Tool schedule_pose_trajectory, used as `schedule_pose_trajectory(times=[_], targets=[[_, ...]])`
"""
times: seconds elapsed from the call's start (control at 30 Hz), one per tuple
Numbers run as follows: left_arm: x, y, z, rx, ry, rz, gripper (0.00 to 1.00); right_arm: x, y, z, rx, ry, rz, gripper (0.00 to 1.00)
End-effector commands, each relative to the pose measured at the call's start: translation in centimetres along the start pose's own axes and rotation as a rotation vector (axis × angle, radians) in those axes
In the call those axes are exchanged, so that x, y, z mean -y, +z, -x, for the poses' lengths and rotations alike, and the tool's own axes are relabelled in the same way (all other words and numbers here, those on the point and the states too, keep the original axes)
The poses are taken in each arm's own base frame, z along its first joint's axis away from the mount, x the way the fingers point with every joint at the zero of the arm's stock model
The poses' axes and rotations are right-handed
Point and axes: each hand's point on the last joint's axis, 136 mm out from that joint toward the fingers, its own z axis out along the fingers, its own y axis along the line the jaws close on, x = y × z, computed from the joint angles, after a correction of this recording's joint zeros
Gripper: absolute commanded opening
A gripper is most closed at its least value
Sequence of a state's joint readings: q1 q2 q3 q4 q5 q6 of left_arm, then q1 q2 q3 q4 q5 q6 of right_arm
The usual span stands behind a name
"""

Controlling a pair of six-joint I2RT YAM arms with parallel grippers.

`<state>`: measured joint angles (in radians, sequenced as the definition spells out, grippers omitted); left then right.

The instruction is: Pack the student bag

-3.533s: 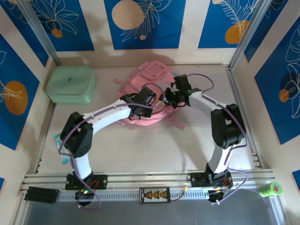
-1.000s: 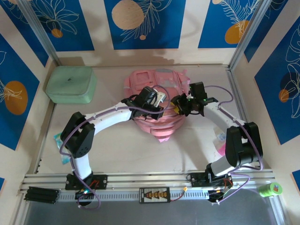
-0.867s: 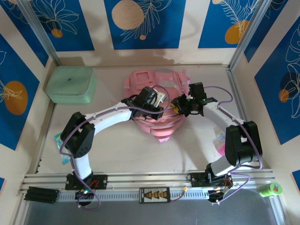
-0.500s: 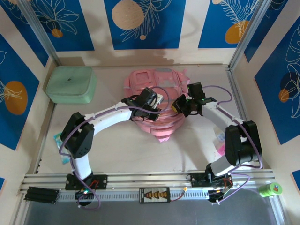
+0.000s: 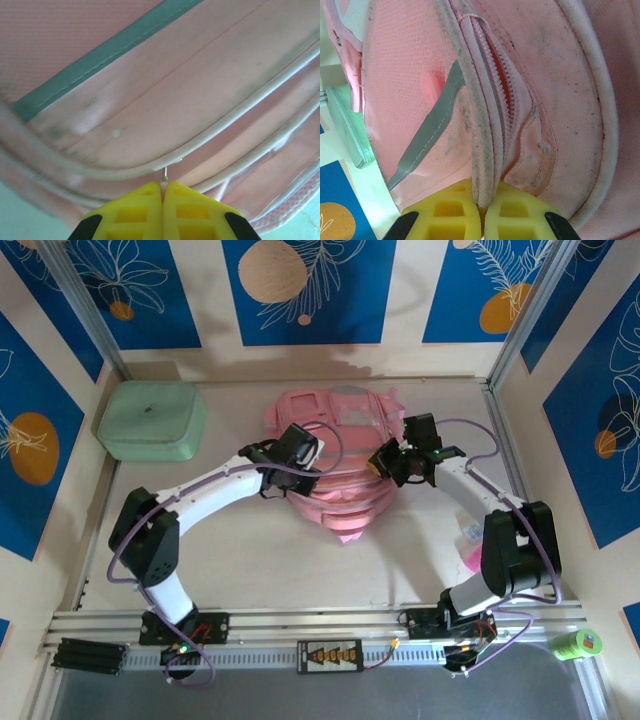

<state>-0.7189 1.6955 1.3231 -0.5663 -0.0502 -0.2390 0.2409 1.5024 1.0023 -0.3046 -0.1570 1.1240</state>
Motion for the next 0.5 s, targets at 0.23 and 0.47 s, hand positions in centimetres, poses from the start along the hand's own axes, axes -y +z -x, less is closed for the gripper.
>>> schedule_pose_trajectory(times=[0.23,0.47], targets=[[-6.9,-0.3,0.2,-0.035,-0.013,-0.014,0.00,-1.4,-1.7,1.5,0.081,-0.107,0.002,0.00],[-8.9,1.4,4.6,0.052,0.050,-0.057,0.00,-2.1,-0.7,1.1,0.026,-0.162,0.004,0.00]])
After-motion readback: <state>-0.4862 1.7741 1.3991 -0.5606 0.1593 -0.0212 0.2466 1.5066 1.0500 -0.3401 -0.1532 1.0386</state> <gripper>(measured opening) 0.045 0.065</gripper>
